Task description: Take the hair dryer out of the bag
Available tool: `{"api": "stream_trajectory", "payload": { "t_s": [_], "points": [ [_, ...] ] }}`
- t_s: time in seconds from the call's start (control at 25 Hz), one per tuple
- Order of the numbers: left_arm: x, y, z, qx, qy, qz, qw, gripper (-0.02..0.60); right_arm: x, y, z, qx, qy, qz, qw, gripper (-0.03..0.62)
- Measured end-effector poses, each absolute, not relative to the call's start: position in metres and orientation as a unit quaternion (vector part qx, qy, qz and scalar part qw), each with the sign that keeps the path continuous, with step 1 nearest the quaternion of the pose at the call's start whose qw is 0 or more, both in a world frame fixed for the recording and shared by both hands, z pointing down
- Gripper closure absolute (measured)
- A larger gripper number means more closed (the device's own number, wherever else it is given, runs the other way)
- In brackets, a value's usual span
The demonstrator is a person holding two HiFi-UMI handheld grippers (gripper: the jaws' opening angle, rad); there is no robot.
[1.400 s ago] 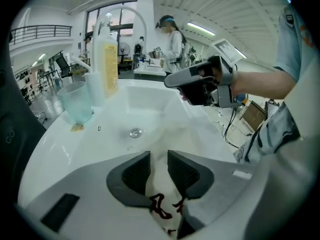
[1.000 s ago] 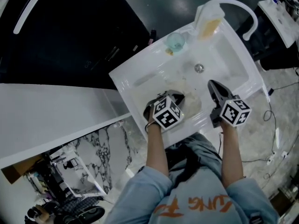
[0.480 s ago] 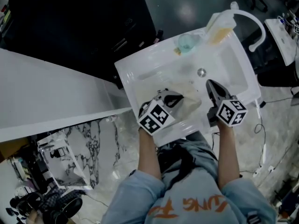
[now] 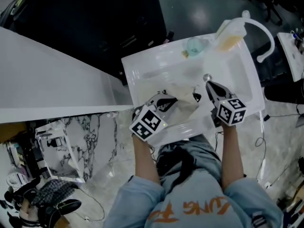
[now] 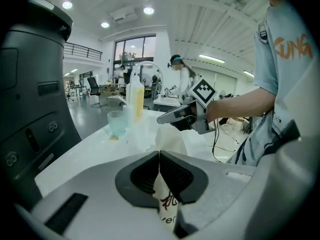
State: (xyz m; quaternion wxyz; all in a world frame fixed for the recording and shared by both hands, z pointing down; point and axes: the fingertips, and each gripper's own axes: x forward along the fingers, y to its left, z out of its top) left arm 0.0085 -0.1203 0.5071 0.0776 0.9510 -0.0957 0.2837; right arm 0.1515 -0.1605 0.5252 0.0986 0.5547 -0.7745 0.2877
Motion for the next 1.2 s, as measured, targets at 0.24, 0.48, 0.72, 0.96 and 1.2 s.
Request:
{"api": "stream_trajectory", "payload": {
  "t_s": [0.24, 0.48, 0.72, 0.96, 1.2],
  "points": [
    [0.003, -0.122, 0.501, 0.944, -0.130, 0.292, 0.079, 0.574, 0.145, -0.161, 0.537, 0.475, -0.822, 0.271, 0.156, 0.574],
    [-0.001, -0.123, 0.499, 0.939, -0.149, 0.295, 0.092, 0.574, 0.103, -0.130, 0.568, 0.304, -0.874, 0.275, 0.261, 0.547],
    [0.001, -0.119, 0.499, 0.932, -0.157, 0.315, 0.087, 0.574, 0.075, -0.126, 0.582, 0.238, -0.893, 0.233, 0.302, 0.475],
    [0.000, -0.118, 0.506, 0.927, -0.188, 0.313, 0.091, 0.574, 0.058, -0.116, 0.592, 0.143, -0.904, 0.188, 0.356, 0.367],
    [0.001, -0.118, 0.507, 0.921, -0.213, 0.316, 0.083, 0.574, 0.043, -0.109, 0.598, 0.065, -0.908, 0.166, 0.379, 0.280]
  ]
}}
